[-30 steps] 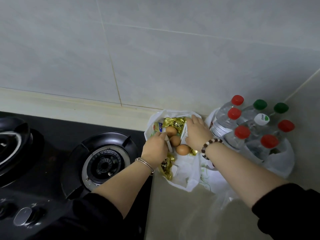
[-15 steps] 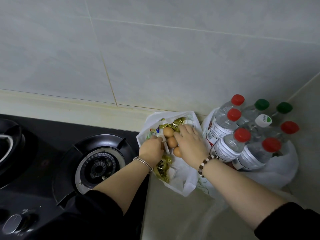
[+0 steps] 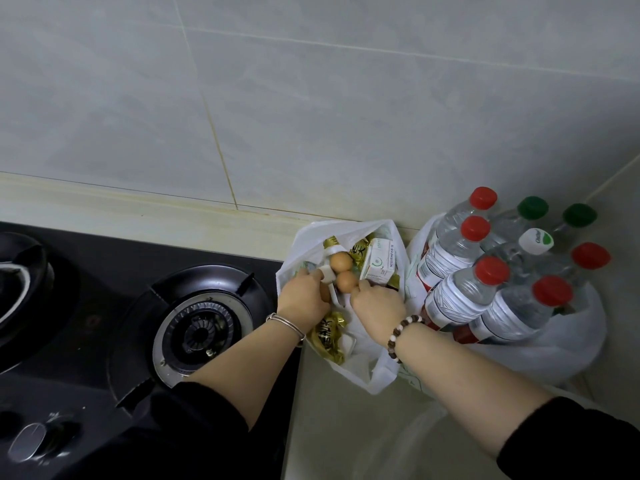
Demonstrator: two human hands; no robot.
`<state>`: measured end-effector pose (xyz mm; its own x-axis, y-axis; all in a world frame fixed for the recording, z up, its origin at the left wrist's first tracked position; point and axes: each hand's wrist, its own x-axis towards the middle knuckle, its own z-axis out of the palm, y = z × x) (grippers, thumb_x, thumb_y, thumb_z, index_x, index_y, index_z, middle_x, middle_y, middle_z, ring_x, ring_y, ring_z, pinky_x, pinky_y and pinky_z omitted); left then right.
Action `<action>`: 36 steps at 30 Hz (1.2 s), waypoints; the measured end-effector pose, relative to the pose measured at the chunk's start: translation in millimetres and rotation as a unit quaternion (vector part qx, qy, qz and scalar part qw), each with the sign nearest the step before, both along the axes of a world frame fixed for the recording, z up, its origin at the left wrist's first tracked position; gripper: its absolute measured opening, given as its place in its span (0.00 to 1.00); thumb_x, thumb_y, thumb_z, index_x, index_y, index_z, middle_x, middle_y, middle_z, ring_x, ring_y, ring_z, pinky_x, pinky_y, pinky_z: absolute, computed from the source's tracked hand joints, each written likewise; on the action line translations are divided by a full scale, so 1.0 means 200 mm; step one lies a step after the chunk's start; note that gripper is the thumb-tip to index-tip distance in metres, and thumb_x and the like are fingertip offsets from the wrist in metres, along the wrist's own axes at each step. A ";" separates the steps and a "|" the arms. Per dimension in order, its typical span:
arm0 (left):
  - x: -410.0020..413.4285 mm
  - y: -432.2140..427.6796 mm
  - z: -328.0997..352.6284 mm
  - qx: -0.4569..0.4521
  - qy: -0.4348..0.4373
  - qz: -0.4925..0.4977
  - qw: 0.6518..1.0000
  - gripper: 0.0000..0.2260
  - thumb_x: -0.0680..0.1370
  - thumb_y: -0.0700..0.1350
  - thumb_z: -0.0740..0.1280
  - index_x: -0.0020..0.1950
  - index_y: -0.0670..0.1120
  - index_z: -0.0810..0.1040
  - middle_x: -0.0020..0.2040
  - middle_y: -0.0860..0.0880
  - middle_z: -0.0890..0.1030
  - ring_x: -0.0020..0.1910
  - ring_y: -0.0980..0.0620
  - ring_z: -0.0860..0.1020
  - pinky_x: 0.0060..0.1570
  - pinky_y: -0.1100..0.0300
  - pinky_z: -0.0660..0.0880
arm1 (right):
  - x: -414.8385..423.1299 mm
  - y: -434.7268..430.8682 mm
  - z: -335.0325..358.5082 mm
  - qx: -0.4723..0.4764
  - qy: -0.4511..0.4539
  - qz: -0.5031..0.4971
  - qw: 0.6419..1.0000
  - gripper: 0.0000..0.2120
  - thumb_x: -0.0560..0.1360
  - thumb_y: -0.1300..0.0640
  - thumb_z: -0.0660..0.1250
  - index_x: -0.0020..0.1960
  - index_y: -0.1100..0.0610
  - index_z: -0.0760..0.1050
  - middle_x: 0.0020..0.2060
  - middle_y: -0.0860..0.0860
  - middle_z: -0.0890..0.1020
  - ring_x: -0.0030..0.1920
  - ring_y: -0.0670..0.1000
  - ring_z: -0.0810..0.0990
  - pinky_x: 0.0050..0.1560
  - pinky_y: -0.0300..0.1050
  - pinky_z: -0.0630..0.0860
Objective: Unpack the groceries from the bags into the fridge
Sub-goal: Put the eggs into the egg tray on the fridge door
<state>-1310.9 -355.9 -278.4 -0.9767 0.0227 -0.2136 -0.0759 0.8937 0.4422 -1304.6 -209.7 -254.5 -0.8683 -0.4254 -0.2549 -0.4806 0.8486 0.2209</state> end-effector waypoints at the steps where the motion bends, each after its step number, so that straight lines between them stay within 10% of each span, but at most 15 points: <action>1: 0.00 0.00 0.00 0.010 -0.003 0.006 1.000 0.17 0.73 0.46 0.66 0.61 0.46 0.73 0.57 0.44 0.71 0.51 0.42 0.76 0.48 0.55 0.72 | 0.00 0.00 -0.02 0.005 -0.009 -0.005 1.000 0.14 0.77 0.69 0.54 0.61 0.63 0.70 0.58 0.59 0.74 0.54 0.58 0.79 0.45 0.48 0.74; 8: 0.07 -0.04 0.06 0.074 0.013 0.041 0.996 0.18 0.69 0.47 0.71 0.57 0.47 0.74 0.53 0.49 0.72 0.48 0.46 0.76 0.44 0.60 0.69 | -0.01 0.03 0.00 -0.032 -0.072 -0.047 0.996 0.14 0.74 0.59 0.66 0.58 0.59 0.71 0.55 0.55 0.78 0.54 0.56 0.79 0.42 0.45 0.72; 13: 0.13 -0.06 0.16 0.178 0.015 0.113 0.977 0.16 0.69 0.48 0.73 0.54 0.48 0.73 0.41 0.54 0.75 0.43 0.52 0.75 0.45 0.60 0.71 | 0.02 0.04 0.13 -0.221 -0.099 -0.187 0.952 0.11 0.74 0.56 0.66 0.54 0.59 0.69 0.46 0.54 0.77 0.46 0.55 0.78 0.37 0.42 0.71; 19: 0.28 -0.10 0.34 0.549 -0.040 0.209 0.808 0.10 0.76 0.40 0.69 0.56 0.40 0.78 0.40 0.44 0.78 0.33 0.49 0.76 0.38 0.57 0.78 | 0.09 0.01 0.30 -0.558 -0.255 -0.346 0.711 0.13 0.70 0.65 0.70 0.53 0.62 0.74 0.42 0.59 0.81 0.36 0.54 0.81 0.42 0.51 0.82; 24: 0.49 -0.21 0.50 0.653 -0.011 0.204 0.730 0.05 0.79 0.40 0.64 0.53 0.42 0.78 0.37 0.48 0.77 0.35 0.51 0.74 0.35 0.65 0.74 | 0.22 -0.16 0.49 -0.675 -0.396 -0.278 0.557 0.18 0.75 0.69 0.65 0.63 0.59 0.68 0.44 0.59 0.78 0.35 0.53 0.78 0.31 0.41 0.76; 36: 1.48 -0.79 0.88 0.610 0.177 0.365 0.680 0.16 0.77 0.34 0.65 0.65 0.42 0.73 0.54 0.44 0.77 0.48 0.49 0.80 0.43 0.63 0.78 | 0.81 -0.89 0.83 -0.616 -0.577 -0.062 0.534 0.13 0.77 0.63 0.64 0.61 0.59 0.72 0.44 0.57 0.78 0.34 0.50 0.79 0.34 0.41 0.77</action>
